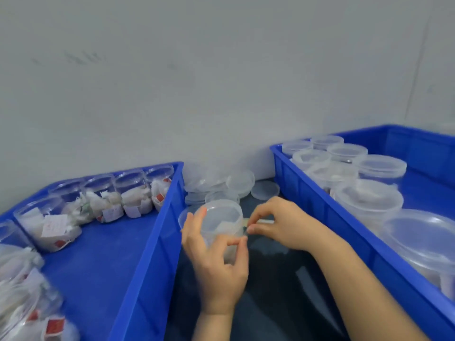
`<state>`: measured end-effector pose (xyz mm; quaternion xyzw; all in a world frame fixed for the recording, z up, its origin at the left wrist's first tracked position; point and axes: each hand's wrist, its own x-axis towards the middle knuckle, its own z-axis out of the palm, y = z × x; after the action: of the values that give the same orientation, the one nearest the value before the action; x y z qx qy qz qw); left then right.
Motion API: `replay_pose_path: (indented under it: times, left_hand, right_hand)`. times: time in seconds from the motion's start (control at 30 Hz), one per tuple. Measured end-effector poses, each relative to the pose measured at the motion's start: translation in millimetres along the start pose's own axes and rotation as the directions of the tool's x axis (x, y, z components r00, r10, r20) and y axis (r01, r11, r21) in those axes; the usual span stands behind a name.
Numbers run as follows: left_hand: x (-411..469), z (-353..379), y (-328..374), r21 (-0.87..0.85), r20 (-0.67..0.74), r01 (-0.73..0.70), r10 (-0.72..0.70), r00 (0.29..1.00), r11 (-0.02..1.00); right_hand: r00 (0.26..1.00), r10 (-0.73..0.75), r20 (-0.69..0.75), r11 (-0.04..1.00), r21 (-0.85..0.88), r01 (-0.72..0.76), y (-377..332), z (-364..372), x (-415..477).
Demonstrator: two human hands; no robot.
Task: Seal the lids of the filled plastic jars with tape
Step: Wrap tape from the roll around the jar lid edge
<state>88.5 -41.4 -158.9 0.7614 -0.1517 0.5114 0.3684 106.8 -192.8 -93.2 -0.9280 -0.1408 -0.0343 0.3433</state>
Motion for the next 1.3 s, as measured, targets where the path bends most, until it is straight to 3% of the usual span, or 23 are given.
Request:
replay_pose_path:
  times: [0.33, 0.83, 0.97, 1.1, 1.3]
  left_hand:
    - [-2.6, 0.9, 1.4, -0.079, -0.041, 0.090, -0.093, 0.995, 0.993]
    - [1.6, -0.4, -1.9, 0.013, -0.079, 0.057, -0.056, 0.995, 0.998]
    - [4.7, -0.9, -1.7, -0.061, -0.109, 0.087, -0.094, 0.990, 0.994]
    - [6.3, -5.4, -5.0, -0.114, -0.074, 0.144, -0.153, 0.985, 0.983]
    - [10.1, -15.0, -3.4, -0.028, 0.034, 0.145, -0.144, 0.989, 0.989]
  right_hand:
    - [0.997, -0.062, -0.049, 0.996, 0.055, 0.065, -5.3, 8.4, 2.9]
    - [0.994, -0.012, -0.107, 1.000, 0.014, 0.013, -9.2, 16.2, 3.6]
    - [0.991, 0.006, -0.133, 1.000, 0.005, -0.005, -8.7, 19.1, 4.5]
    - [0.985, 0.038, -0.170, 0.999, 0.044, -0.032, -6.7, 21.5, 4.5]
    - [0.990, 0.062, -0.130, 0.998, 0.029, -0.058, -5.0, 19.7, 5.0]
